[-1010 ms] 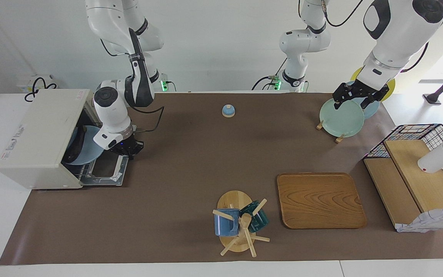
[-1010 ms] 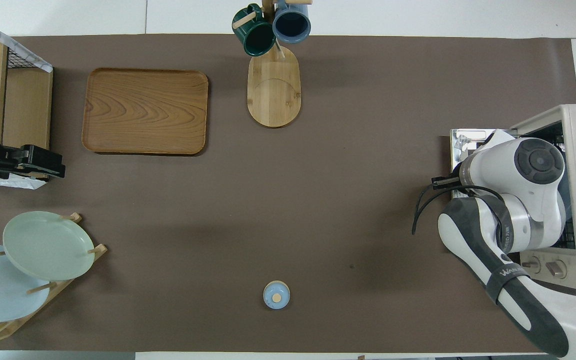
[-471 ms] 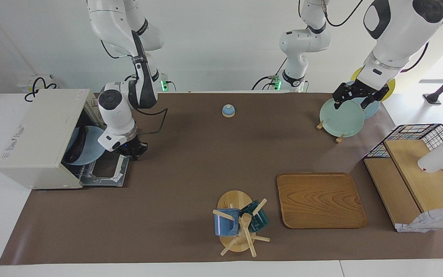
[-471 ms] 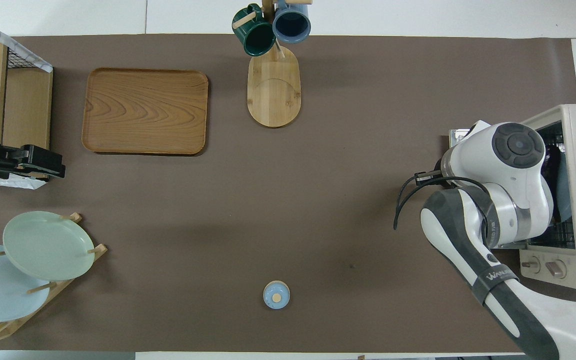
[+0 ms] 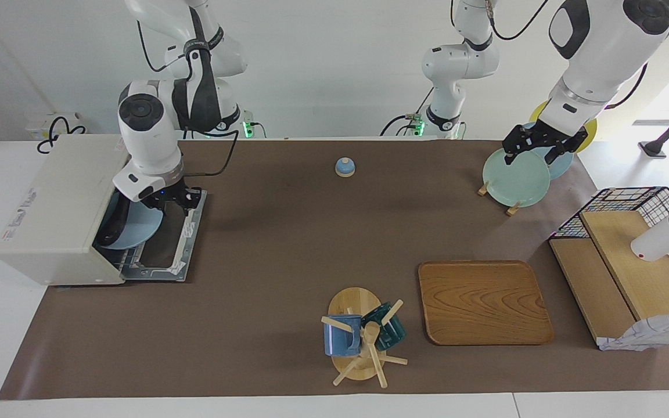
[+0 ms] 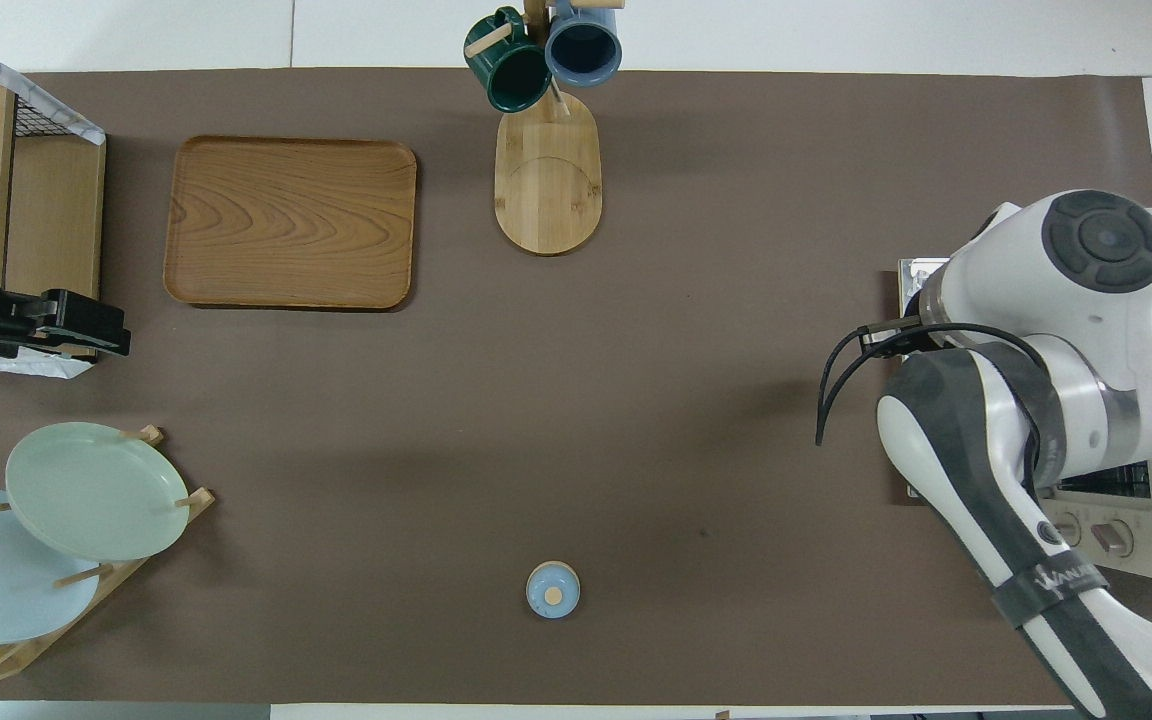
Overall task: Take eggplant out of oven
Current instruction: 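Grasp the purple eggplant inside the oven with the right gripper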
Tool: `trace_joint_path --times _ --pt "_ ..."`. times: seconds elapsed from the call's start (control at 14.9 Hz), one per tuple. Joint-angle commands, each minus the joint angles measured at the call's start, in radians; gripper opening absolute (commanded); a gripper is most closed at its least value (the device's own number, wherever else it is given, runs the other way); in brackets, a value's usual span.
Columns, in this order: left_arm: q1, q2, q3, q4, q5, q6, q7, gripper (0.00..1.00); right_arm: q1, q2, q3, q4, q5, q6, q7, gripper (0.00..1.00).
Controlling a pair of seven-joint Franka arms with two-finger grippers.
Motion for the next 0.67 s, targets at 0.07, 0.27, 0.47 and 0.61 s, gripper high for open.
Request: trace_joint_path --times 0.07,0.27,0.47,0.61 --pt "0.013 -0.009 -0.009 -0.001 0.022 -0.012 0.003 1.00 -0.050 -0.037 0.008 -0.096 -0.013 0.072 -0.056 0.48" --pt "0.013 -0.009 -0.007 -0.001 0.022 -0.012 0.003 1.00 -0.082 -0.054 0.006 -0.165 -0.013 0.168 -0.120 0.44" --pt "0.013 -0.009 -0.007 -0.001 0.022 -0.013 0.003 1.00 -0.108 -0.063 0.006 -0.201 -0.013 0.210 -0.153 0.42" --pt "0.013 -0.009 -0.007 -0.001 0.024 -0.012 0.002 1.00 -0.110 -0.076 0.006 -0.220 -0.013 0.211 -0.176 0.18"
